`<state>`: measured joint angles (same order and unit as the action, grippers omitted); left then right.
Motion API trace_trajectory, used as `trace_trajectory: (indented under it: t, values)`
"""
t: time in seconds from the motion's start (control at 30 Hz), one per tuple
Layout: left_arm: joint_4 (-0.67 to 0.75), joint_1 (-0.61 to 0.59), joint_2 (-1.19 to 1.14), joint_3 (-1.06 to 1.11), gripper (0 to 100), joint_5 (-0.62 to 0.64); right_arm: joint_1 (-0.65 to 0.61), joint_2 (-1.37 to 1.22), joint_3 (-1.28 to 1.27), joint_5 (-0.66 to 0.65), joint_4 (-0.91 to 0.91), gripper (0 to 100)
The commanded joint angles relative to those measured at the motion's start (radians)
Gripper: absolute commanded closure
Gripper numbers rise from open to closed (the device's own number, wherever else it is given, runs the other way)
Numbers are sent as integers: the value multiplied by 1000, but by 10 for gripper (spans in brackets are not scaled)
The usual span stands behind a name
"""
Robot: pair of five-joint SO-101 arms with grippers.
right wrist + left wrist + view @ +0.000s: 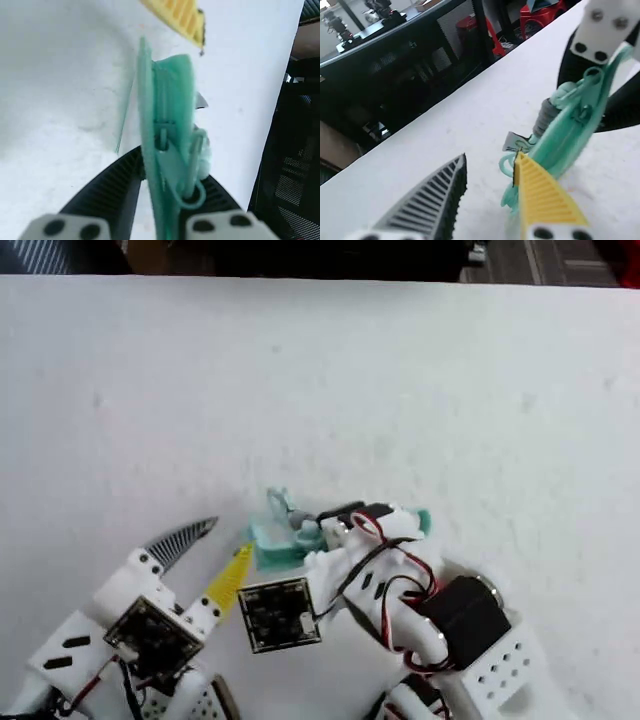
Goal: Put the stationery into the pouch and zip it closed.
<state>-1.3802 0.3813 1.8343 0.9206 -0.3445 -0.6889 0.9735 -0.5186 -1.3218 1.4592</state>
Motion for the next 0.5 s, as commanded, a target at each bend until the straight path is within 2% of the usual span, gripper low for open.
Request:
trace_trajectory:
  t: [0.0, 0.13, 0.27, 0.4, 0.47]
  values:
    - [-2, -28, -2, -5, 823, 14, 24, -7, 11, -8, -22, 981]
    - [-68, 104, -2, -37, 820, -3, 25, -7, 11, -8, -22, 981]
    - [-106, 183, -2, -61, 806, -31, 25, -7, 11, -8, -21, 981]
    - [-68, 174, -2, 3, 695, 64, 22, 1, 15, -9, -21, 981]
    - [-66, 150, -2, 5, 683, 74, 27, -8, 38, -9, -16, 981]
